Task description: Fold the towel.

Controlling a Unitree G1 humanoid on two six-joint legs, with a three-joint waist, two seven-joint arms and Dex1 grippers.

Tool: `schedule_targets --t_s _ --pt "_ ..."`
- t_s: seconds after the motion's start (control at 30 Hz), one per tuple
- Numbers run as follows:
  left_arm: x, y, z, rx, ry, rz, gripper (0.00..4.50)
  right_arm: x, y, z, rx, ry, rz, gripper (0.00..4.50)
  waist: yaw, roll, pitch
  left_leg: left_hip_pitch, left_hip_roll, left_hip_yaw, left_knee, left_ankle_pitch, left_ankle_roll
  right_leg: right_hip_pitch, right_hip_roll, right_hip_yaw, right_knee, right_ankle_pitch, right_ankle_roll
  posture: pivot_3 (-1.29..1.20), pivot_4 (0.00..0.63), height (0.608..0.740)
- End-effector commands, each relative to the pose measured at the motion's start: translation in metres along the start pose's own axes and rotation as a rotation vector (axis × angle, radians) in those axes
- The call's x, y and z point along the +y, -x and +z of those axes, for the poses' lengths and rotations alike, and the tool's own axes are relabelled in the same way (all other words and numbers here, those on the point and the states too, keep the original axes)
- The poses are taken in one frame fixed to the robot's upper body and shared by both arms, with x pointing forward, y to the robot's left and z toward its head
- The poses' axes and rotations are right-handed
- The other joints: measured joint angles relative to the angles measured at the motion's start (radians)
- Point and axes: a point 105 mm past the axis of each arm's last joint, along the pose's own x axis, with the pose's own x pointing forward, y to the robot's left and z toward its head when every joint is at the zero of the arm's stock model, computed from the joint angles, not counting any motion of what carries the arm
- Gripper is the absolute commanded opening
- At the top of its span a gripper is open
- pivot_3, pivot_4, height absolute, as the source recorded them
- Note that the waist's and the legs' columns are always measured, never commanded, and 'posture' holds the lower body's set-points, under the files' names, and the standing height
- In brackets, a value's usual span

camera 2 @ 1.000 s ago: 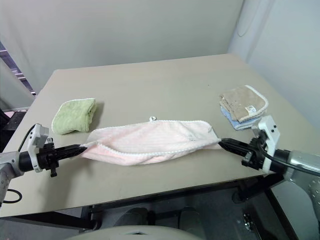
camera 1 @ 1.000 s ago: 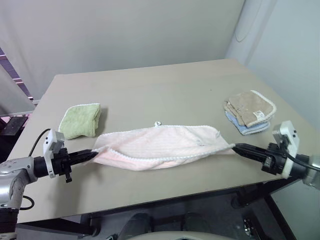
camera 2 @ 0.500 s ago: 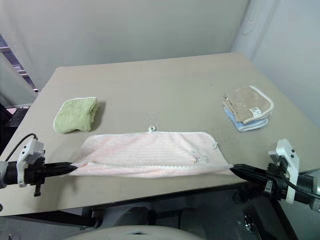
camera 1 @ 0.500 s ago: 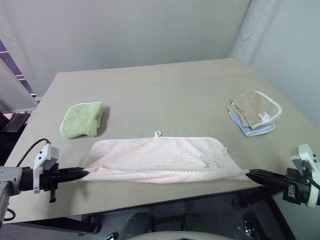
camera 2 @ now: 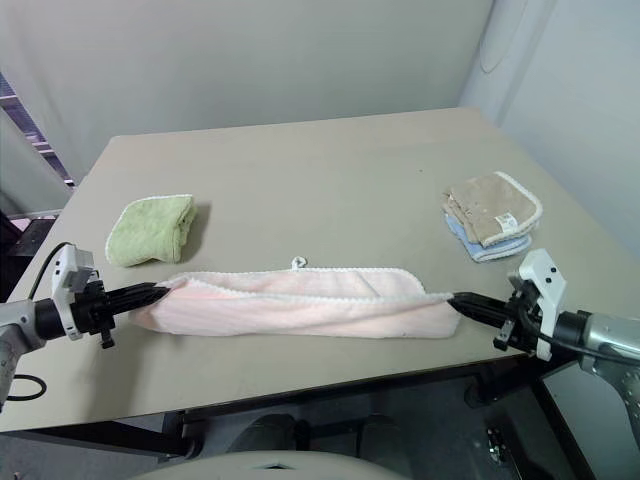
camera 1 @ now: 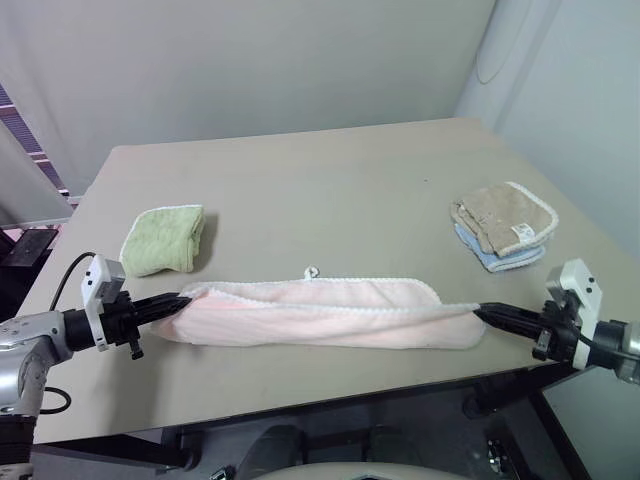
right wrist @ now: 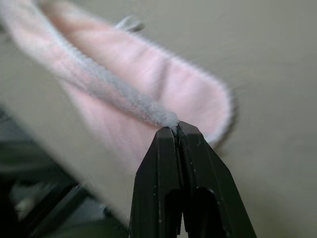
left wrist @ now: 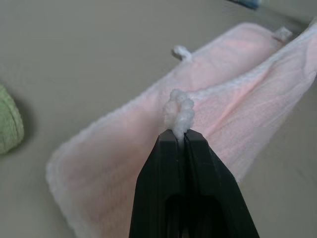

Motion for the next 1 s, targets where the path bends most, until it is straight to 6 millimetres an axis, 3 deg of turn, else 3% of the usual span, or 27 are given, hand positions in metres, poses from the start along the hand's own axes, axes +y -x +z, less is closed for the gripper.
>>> schedule_targets --t_s 0.03,0.27,0.47,0.53,0.8,0.83,0.93,1.0 --pt "0.013 -0.001 0.006 -0.025 -0.007 0.074 0.04 -0.021 -0.014 0.010 -0.047 0.012 -0.070 0.00 0.001 0.000 0.000 0.000 0.000 0.000 0.000 0.000 0.001 -0.001 0.000 0.000 0.000 0.000 0.000 0.00 0.000 0.740" --pt "0.040 0.012 -0.004 -0.046 0.026 0.225 0.04 -0.037 -0.051 0.005 -0.058 -0.002 -0.079 0.00 0.001 0.000 0.000 0.000 0.001 0.001 0.000 0.000 0.000 -0.003 0.002 0.000 0.002 0.001 0.001 0.00 0.000 0.740" --pt "0.051 0.008 -0.012 -0.066 0.035 0.293 0.04 -0.037 -0.072 0.001 -0.051 0.000 -0.052 0.00 0.002 0.000 0.000 0.003 0.001 0.003 0.001 -0.001 0.000 0.000 0.001 0.001 0.002 0.003 0.002 0.00 0.000 0.740" --pt "0.058 0.004 -0.014 -0.079 0.044 0.331 0.04 -0.046 -0.076 0.002 -0.063 -0.006 -0.095 0.00 0.002 -0.001 0.000 0.005 0.001 0.003 0.001 -0.001 0.000 0.001 0.002 0.001 0.003 0.004 0.002 0.00 0.000 0.740" --pt "0.050 -0.008 -0.022 -0.045 0.056 0.246 0.04 -0.055 -0.091 0.005 -0.056 -0.006 -0.111 0.00 0.000 -0.001 -0.001 0.010 0.001 0.003 0.001 0.000 0.000 0.002 0.002 0.001 0.003 0.005 0.002 0.00 0.000 0.740" --pt "0.050 -0.008 -0.022 -0.046 0.058 0.243 0.25 -0.053 -0.093 0.006 -0.058 -0.021 -0.095 0.00 0.000 -0.001 -0.001 0.010 0.001 0.004 0.001 0.000 0.000 0.002 0.002 0.001 0.003 0.005 0.002 0.00 0.000 0.740" --pt "0.053 -0.007 -0.022 -0.047 0.060 0.253 1.05 -0.050 -0.096 0.010 -0.077 -0.060 -0.078 0.67 0.000 -0.001 -0.001 0.010 0.001 0.004 0.001 0.000 0.000 0.002 0.002 0.001 0.004 0.005 0.002 0.00 0.000 0.740" --pt "0.056 -0.005 -0.024 -0.042 0.052 0.271 1.81 -0.045 -0.097 0.014 -0.096 -0.062 -0.052 1.41 0.000 -0.002 -0.001 0.010 0.001 0.004 0.001 0.000 0.000 0.002 0.003 0.002 0.004 0.005 0.002 0.00 0.000 0.740"
